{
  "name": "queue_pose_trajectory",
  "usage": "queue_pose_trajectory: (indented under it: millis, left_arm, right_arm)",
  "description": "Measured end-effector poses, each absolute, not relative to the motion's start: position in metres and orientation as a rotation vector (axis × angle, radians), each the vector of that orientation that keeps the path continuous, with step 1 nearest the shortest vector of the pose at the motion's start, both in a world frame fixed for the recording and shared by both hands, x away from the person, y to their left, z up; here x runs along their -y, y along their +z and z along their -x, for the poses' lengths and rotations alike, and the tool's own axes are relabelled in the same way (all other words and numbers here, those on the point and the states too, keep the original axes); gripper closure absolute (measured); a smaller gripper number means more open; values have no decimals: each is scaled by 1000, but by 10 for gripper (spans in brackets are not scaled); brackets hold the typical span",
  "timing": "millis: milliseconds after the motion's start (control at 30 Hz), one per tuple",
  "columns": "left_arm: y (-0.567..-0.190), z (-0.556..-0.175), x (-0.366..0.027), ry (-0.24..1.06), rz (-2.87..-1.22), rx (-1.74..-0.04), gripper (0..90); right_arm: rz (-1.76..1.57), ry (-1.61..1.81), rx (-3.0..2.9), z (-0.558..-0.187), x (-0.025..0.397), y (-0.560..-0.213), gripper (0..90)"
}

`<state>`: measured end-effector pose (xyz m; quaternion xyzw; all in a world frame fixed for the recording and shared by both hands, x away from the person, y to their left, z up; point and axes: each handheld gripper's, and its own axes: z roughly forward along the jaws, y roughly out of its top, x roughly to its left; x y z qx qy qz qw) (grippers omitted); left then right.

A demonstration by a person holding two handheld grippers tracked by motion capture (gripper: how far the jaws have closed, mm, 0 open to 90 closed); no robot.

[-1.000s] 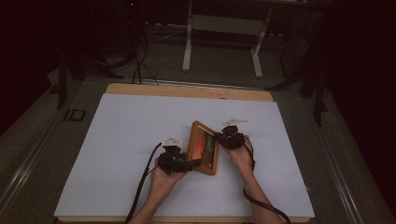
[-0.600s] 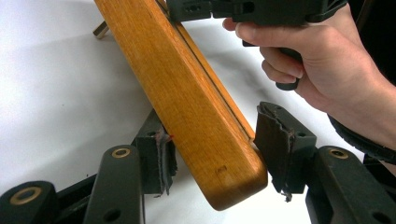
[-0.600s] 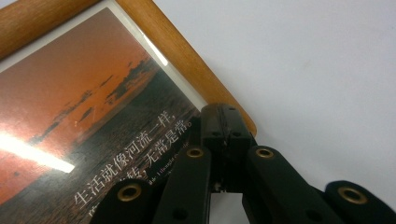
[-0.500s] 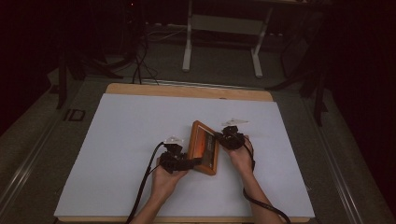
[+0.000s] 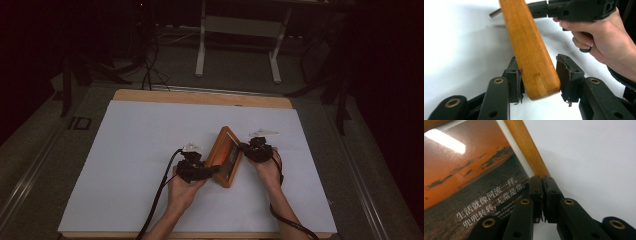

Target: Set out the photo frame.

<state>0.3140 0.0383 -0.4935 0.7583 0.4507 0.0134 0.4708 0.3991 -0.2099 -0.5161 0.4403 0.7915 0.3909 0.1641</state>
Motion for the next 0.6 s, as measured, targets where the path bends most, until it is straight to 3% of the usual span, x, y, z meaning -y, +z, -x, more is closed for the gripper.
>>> queue_pose_trajectory:
  millis: [400,600]
  left_arm:
    - [-476,-304,-2,184,-1965,-940,688]
    - [-472,-313,-7,165,-1945,-922,689]
  right_arm:
    - [-1213,1082,-2248,-362,267,-499,683]
    - [-1133,1095,-2281,-347,279,-496,610]
